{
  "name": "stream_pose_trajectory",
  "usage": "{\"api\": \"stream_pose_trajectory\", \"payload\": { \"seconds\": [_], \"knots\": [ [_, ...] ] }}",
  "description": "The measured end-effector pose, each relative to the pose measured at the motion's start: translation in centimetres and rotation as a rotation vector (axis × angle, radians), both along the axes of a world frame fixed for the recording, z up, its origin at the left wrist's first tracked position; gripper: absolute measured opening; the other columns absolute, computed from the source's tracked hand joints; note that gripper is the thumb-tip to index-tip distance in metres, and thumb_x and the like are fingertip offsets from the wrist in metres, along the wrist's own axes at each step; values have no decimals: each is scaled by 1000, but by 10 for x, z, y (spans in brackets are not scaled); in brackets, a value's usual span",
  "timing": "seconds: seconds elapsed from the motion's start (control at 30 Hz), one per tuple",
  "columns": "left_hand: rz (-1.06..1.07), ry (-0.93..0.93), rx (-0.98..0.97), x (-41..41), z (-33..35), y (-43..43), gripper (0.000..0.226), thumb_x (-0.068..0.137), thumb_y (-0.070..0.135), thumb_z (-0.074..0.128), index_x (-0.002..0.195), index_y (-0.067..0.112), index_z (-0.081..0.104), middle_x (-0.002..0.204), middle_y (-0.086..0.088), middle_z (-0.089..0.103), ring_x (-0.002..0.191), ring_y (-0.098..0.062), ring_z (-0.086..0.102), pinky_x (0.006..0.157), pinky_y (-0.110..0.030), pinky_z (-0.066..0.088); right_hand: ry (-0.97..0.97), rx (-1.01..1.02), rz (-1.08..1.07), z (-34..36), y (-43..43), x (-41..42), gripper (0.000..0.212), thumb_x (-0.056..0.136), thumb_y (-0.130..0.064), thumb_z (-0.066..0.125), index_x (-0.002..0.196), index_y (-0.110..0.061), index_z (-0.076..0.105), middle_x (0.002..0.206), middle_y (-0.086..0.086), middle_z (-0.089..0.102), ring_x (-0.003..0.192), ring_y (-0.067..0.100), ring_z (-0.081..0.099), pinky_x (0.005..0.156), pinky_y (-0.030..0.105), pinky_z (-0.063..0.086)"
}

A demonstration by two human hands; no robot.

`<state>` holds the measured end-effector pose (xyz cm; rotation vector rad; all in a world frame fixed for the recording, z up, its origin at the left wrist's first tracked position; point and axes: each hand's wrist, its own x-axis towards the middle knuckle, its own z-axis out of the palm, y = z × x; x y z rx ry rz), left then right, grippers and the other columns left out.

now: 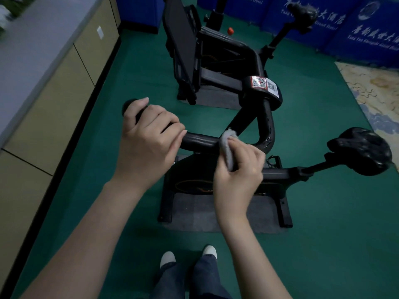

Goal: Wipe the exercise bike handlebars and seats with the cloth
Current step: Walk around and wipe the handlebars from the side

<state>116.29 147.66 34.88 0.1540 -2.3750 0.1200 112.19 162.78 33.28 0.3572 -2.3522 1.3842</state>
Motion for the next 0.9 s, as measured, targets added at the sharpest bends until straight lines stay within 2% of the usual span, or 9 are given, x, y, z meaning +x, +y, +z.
{"api": "stream_pose_trajectory", "payload": {
  "seconds": [0.07, 0.17, 0.27, 0.37, 0.53, 0.63, 0.73, 0.83, 0.9],
  "knots": [
    [-2, -3, 1, 0, 0, 0, 19, 93, 20, 55, 82, 18, 70, 87, 4, 67, 90, -22, 61, 107, -35, 20, 55, 94, 109, 0, -3, 1, 27, 74, 4, 66, 100, -2, 71, 102, 2, 70, 97, 24, 52, 85, 41, 47],
    [-2, -4, 6, 0, 0, 1, 19, 93, 21, 55, 82, 17, 70, 87, 4, 67, 90, -22, 61, 107, -35, 20, 156, 256, 224, 2, 3, -5, 27, 74, 2, 66, 100, -4, 71, 107, 1, 69, 100, 27, 55, 82, 40, 40],
    [1, -5, 10, 0, 0, 1, 19, 94, 21, 55, 82, 17, 70, 87, 5, 67, 90, -22, 61, 107, -34, 19, 257, 372, 241, 2, 10, -10, 27, 74, 6, 70, 99, -4, 71, 106, 4, 69, 101, 28, 58, 84, 42, 40],
    [4, -13, 9, 1, -1, 1, 20, 94, 21, 54, 82, 17, 69, 87, 4, 67, 91, -22, 61, 107, -35, 20, 296, 348, 298, 1, -1, -6, 26, 75, 9, 69, 98, -1, 72, 105, 8, 70, 99, 32, 59, 87, 49, 44],
    [9, -24, 15, 1, 1, 0, 21, 95, 21, 53, 83, 17, 69, 88, 4, 67, 93, -21, 61, 107, -35, 21, 299, 370, 436, 1, -4, -3, 25, 80, 11, 64, 102, 2, 70, 109, 12, 68, 101, 34, 59, 87, 48, 46],
    [17, -27, 27, 2, 1, 1, 20, 94, 21, 54, 82, 17, 69, 87, 5, 67, 92, -21, 61, 108, -34, 19, 232, 396, 357, 9, 13, -17, 28, 76, 15, 62, 99, 2, 70, 104, 12, 69, 97, 33, 58, 85, 44, 48],
    [24, -32, 40, 1, 1, 3, 20, 94, 21, 54, 81, 18, 70, 86, 6, 67, 92, -20, 61, 108, -34, 19, 52, 389, 359, 29, 8, -36, 21, 81, 7, 62, 95, -4, 72, 93, 7, 69, 90, 28, 60, 79, 29, 44],
    [27, -36, 36, 1, 1, 3, 20, 94, 22, 54, 82, 17, 69, 87, 6, 67, 91, -20, 61, 109, -33, 19, -210, 405, 587, 48, -14, -61, 21, 83, -1, 60, 93, -13, 74, 83, -3, 68, 85, 15, 62, 71, 19, 42],
    [26, -37, 34, 2, 1, 3, 20, 94, 22, 54, 82, 16, 69, 87, 5, 67, 91, -21, 61, 109, -33, 18, -326, 483, 747, 58, -25, -75, 19, 85, -8, 60, 91, -20, 73, 77, -4, 69, 78, 9, 62, 67, 21, 46]
  ]
}}
